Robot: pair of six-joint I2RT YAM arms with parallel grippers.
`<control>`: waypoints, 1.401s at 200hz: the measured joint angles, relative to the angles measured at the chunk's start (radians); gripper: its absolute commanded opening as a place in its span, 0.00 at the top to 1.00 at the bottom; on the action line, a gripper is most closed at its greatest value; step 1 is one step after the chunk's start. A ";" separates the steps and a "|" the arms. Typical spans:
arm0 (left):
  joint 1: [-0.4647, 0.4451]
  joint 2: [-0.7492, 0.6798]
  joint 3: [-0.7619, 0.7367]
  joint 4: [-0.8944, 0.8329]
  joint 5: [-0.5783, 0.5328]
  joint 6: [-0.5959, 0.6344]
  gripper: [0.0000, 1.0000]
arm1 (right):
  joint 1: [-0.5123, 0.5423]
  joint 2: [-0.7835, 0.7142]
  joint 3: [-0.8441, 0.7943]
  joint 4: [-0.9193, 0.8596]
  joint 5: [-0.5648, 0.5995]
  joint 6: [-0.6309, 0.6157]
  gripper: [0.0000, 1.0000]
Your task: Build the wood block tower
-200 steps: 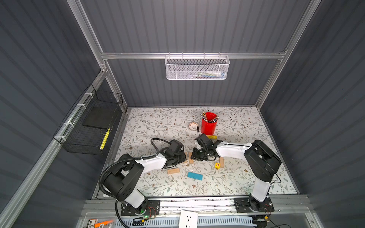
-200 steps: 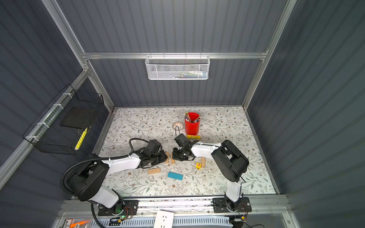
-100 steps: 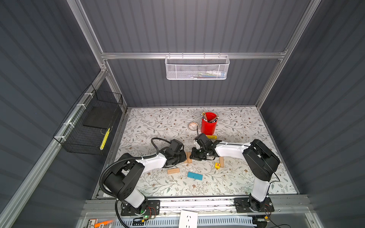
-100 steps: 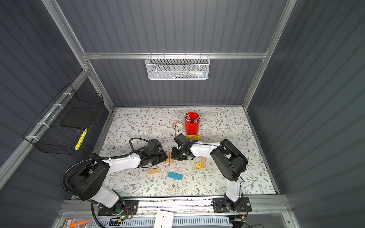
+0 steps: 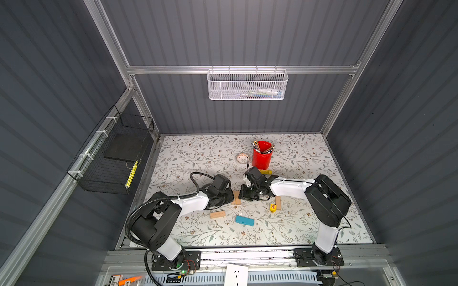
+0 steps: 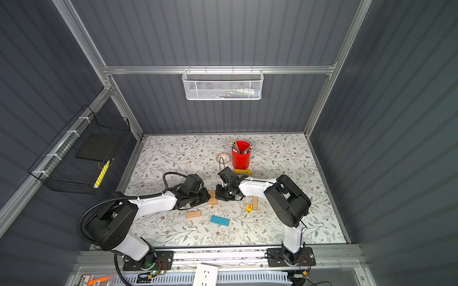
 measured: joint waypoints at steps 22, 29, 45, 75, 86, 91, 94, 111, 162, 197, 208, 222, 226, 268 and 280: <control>0.000 0.002 0.005 -0.009 0.000 0.007 0.81 | -0.002 0.007 0.011 -0.010 0.001 0.000 0.88; 0.000 0.002 0.006 -0.011 -0.001 0.011 0.81 | -0.003 0.009 0.014 -0.010 0.002 0.001 0.88; 0.000 0.004 0.010 -0.017 -0.001 0.024 0.81 | -0.006 0.013 0.019 -0.011 0.005 0.001 0.88; 0.000 0.011 0.029 -0.047 -0.001 0.055 0.80 | -0.006 0.013 0.021 -0.012 0.017 0.004 0.87; 0.000 0.011 0.031 -0.050 0.001 0.067 0.77 | -0.005 0.013 0.021 -0.013 0.018 0.005 0.87; 0.000 0.011 0.031 -0.052 0.003 0.072 0.77 | -0.005 0.013 0.021 -0.013 0.018 0.005 0.87; 0.000 0.011 0.030 -0.053 0.004 0.077 0.77 | -0.005 0.013 0.021 -0.013 0.018 0.005 0.87; 0.000 0.011 0.030 -0.060 0.014 0.089 0.75 | -0.005 0.012 0.021 -0.013 0.022 0.005 0.87; 0.000 0.010 0.030 -0.067 0.024 0.126 0.77 | 0.000 0.003 0.011 -0.013 0.037 0.012 0.85; 0.000 0.010 0.031 -0.068 0.032 0.144 0.77 | 0.005 -0.024 -0.020 -0.014 0.047 0.021 0.84; 0.000 0.010 0.030 -0.068 0.037 0.148 0.77 | 0.008 -0.033 -0.029 -0.016 0.048 0.024 0.84; 0.001 0.010 0.029 -0.068 0.045 0.151 0.78 | 0.009 -0.039 -0.037 -0.016 0.047 0.030 0.84; 0.002 0.010 0.029 -0.068 0.047 0.152 0.78 | 0.010 -0.039 -0.037 -0.016 0.047 0.030 0.84; 0.002 0.010 0.031 -0.075 0.048 0.163 0.79 | 0.010 -0.038 -0.035 -0.016 0.048 0.032 0.84; 0.002 0.010 0.032 -0.079 0.048 0.167 0.79 | 0.010 -0.034 -0.031 -0.017 0.049 0.032 0.84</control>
